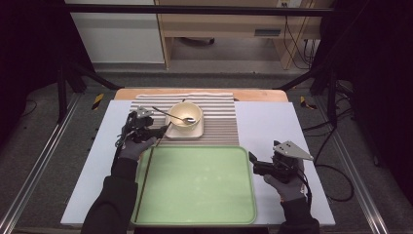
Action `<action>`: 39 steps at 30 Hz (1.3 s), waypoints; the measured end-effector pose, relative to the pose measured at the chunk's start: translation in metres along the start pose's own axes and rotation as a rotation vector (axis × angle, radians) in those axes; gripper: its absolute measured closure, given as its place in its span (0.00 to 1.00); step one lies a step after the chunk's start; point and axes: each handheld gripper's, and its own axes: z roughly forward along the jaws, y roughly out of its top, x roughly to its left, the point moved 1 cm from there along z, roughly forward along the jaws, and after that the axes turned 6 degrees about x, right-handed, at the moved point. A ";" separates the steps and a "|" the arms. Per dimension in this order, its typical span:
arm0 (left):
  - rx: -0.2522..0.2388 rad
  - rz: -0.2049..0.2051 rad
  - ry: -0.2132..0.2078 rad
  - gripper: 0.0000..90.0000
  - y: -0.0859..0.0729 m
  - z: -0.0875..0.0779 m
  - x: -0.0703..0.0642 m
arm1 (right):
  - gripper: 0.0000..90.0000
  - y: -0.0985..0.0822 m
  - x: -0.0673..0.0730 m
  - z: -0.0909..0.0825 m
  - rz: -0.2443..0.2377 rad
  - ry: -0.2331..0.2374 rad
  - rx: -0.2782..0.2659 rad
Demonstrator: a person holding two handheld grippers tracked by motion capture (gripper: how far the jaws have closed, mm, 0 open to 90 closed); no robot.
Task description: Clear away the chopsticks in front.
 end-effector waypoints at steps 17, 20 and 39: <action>0.082 0.054 0.014 0.67 0.004 0.047 0.001 | 0.07 -0.001 0.001 0.003 0.000 -0.001 0.015; 0.103 0.060 0.011 0.70 0.002 0.053 0.001 | 0.07 -0.001 0.001 0.003 -0.001 -0.002 0.014; 0.140 0.052 0.000 0.89 0.005 0.070 0.001 | 0.07 -0.001 0.000 0.002 -0.002 -0.003 0.013</action>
